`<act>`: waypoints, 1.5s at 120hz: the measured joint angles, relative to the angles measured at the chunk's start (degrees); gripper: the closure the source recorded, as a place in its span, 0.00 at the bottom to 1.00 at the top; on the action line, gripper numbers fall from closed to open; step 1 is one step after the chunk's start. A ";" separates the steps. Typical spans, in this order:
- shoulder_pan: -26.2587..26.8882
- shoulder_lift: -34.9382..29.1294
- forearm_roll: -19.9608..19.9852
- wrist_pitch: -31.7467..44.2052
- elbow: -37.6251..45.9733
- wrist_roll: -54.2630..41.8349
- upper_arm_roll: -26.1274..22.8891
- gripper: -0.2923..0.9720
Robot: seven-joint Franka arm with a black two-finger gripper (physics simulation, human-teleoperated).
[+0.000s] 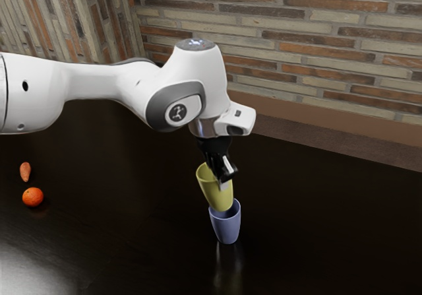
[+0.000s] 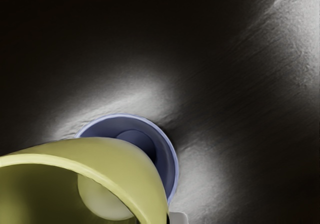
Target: Place the left cup onto the right cup
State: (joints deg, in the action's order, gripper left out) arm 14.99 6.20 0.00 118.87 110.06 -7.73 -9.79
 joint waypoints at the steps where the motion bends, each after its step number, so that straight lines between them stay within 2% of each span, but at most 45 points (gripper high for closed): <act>1: 0.03 0.03 0.00 0.01 -0.01 0.00 -0.01 0.85; 82: 0.28 3.05 -0.04 0.49 -0.17 0.26 -0.06 0.85; 108: 0.41 3.05 0.31 1.09 -0.09 -0.05 -0.14 0.53; 123: 0.37 2.66 0.35 1.26 -0.20 -0.19 -0.14 0.41; 146: -0.27 0.30 0.66 -0.88 -3.89 -0.47 0.00 0.32; 165: -2.90 -0.67 1.05 -8.48 -12.71 -0.58 1.22 0.28; 180: -7.68 -1.40 2.33 -15.31 -17.61 -0.66 2.18 0.27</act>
State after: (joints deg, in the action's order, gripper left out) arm 7.31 4.80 2.33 103.56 92.45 -8.38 -7.61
